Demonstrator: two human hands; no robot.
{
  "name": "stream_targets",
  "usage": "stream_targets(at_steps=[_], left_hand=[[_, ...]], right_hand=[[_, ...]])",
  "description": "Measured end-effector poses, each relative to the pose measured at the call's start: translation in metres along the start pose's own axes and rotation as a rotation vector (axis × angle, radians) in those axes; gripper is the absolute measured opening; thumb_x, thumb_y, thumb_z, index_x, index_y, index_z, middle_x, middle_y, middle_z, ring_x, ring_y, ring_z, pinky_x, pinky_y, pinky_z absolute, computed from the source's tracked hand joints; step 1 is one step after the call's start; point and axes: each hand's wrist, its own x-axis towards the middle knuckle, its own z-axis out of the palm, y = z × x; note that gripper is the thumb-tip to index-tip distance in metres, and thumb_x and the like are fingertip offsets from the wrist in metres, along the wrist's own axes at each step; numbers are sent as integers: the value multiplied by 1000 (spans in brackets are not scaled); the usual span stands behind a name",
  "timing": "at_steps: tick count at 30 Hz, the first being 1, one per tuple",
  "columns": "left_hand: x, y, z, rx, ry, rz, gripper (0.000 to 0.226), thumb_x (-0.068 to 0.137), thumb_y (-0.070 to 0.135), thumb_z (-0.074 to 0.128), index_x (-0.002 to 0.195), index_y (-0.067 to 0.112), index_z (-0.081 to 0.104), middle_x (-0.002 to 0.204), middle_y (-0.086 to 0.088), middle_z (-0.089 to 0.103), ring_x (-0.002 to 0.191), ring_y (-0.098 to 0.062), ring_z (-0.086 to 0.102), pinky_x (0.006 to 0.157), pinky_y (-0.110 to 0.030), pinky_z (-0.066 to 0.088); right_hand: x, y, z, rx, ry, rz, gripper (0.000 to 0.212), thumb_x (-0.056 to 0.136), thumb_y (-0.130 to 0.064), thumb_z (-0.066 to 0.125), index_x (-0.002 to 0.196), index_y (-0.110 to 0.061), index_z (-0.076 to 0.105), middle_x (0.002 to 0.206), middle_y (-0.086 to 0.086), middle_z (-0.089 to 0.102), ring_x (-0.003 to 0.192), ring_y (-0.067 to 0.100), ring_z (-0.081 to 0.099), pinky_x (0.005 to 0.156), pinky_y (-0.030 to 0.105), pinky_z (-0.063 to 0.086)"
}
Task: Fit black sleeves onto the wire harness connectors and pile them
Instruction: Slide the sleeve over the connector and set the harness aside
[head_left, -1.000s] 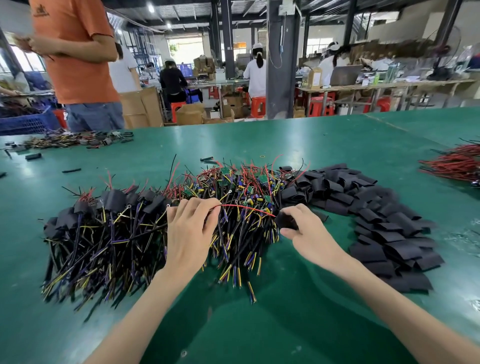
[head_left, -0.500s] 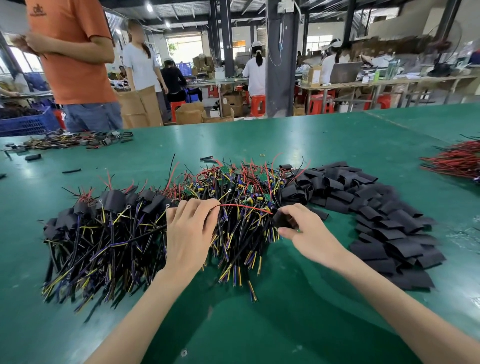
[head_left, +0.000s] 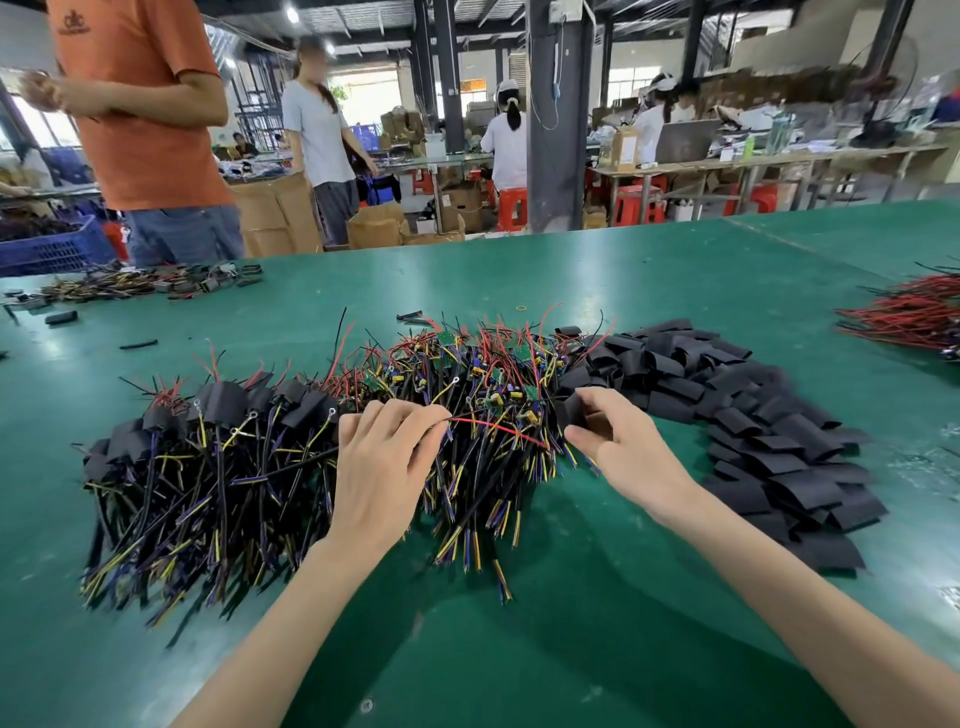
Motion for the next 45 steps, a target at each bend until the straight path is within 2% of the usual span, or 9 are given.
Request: stream_targets(at_steps=[5, 14, 18, 23, 27, 32, 37, 42, 45], left_hand=[[1, 2, -3, -2, 35, -44, 25, 95, 27, 48, 94, 14, 70, 84, 0, 62, 76, -19, 49, 73, -32, 30], [2, -1, -3, -1, 77, -80, 23, 94, 25, 50, 93, 13, 69, 80, -1, 60, 74, -22, 52, 73, -34, 32], [1, 0, -3, -19, 91, -131, 21, 94, 25, 50, 96, 14, 67, 83, 0, 62, 76, -22, 53, 77, -31, 32], [1, 8, -5, -4, -42, -205, 24, 94, 34, 43, 102, 19, 61, 95, 3, 65, 90, -24, 54, 85, -32, 28], [2, 12, -5, -28, -182, -168, 23, 94, 30, 44, 99, 17, 62, 95, 4, 66, 92, -22, 56, 87, -31, 27], [-1, 19, -2, -149, -365, -99, 23, 88, 0, 54, 107, 12, 58, 87, 9, 67, 89, -15, 59, 94, -28, 28], [-3, 31, 2, -241, -447, -71, 24, 97, 25, 50, 119, 19, 56, 95, 12, 64, 91, -13, 52, 94, -27, 29], [0, 43, 4, -571, -454, -182, 18, 94, 5, 53, 104, 10, 67, 76, 12, 56, 64, 0, 56, 67, -9, 41], [0, 41, 2, -611, -290, -283, 16, 91, 1, 57, 97, 9, 70, 75, 3, 57, 48, -7, 52, 50, -17, 46]], right_hand=[[2, 2, -3, -209, 20, -77, 28, 83, 5, 62, 106, -10, 61, 100, 7, 54, 91, 20, 55, 79, 14, 35], [2, 10, -5, -529, 80, -236, 35, 82, 3, 63, 116, -4, 57, 108, 12, 51, 102, 27, 45, 92, 29, 32], [0, 5, 2, -320, -116, -5, 25, 85, -11, 66, 110, -11, 61, 100, 5, 58, 91, 19, 53, 84, 27, 38], [-3, -4, 1, 944, -343, 456, 19, 83, -18, 58, 91, -4, 67, 97, 14, 61, 84, 26, 60, 76, 36, 53], [-1, -4, -2, 1341, -362, 594, 29, 85, -25, 51, 97, -1, 62, 124, 25, 55, 108, 40, 59, 82, 47, 46], [0, -8, -4, 1474, -355, 523, 32, 92, -29, 39, 101, -3, 57, 133, 29, 48, 114, 39, 56, 94, 46, 43], [-4, -15, 2, 1383, -373, 485, 32, 88, -27, 40, 103, -2, 53, 104, 22, 66, 87, 28, 66, 80, 35, 56], [-11, -22, 2, 1363, -481, 450, 33, 87, -28, 39, 103, -4, 56, 97, 16, 65, 79, 26, 65, 75, 35, 56], [-8, -19, 2, 1183, -346, 314, 25, 91, -20, 40, 102, -3, 55, 101, 15, 63, 81, 28, 64, 76, 36, 56]])
